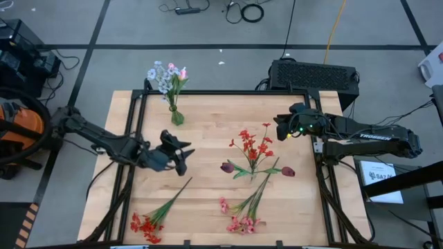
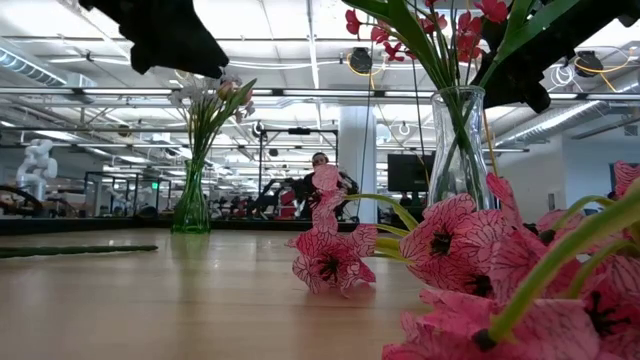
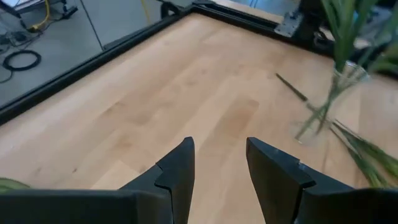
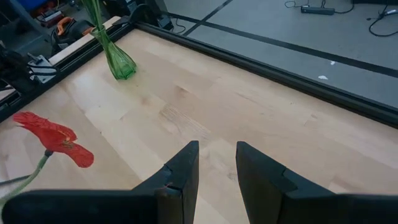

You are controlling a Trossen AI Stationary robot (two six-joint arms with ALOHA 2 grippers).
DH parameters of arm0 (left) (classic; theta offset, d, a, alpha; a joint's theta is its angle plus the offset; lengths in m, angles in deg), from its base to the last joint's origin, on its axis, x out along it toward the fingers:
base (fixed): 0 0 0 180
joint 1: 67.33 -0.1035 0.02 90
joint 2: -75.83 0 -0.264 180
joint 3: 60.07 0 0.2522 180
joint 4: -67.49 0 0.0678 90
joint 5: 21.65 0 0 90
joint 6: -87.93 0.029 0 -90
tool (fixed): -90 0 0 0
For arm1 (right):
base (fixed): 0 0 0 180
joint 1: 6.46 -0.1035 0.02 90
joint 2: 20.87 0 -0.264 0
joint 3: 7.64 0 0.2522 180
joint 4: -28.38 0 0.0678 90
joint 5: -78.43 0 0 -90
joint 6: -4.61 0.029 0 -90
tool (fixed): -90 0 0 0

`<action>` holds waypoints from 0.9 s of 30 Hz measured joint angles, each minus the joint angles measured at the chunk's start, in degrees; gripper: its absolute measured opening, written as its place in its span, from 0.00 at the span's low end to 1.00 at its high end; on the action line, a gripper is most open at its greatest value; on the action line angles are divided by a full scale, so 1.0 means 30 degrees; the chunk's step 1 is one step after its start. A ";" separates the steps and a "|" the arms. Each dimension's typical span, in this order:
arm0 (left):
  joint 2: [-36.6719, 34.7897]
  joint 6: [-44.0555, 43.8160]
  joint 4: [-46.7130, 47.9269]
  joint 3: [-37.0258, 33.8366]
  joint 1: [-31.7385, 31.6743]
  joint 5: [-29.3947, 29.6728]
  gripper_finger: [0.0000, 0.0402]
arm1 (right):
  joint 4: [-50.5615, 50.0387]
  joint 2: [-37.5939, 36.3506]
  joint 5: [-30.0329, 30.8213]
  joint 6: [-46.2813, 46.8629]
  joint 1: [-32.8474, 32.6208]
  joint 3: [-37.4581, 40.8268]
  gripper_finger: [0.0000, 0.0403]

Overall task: Sort flowers into vase by color
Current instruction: Put the orange flower into the transparent vase

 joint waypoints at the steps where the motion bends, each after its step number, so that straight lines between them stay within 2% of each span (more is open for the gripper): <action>1: 0.0440 -0.0008 0.0538 0.0432 0.0151 0.0008 0.37 | 0.0000 0.0000 0.0000 -0.0054 0.0000 0.0000 0.24; 8: 0.3271 -0.2762 0.4145 0.3034 0.0935 -0.0097 0.37 | -0.0010 0.0000 -0.0059 -0.0449 0.0000 0.0000 0.24; 13: 0.4807 -0.2902 0.4185 0.3989 0.1446 -0.0384 0.37 | -0.0429 -0.0007 -0.1462 -0.1060 0.0000 0.0000 0.24; 18: 0.5621 -0.4248 0.4193 0.4288 0.1790 -0.0468 0.37 | -0.1807 -0.0007 -0.1561 -0.1004 0.0000 -0.0007 0.24; 27: 0.5852 -0.4360 0.4259 0.4281 0.2106 -0.1310 0.37 | -0.6433 -0.0007 -0.2563 -0.0175 0.0000 -0.0007 0.24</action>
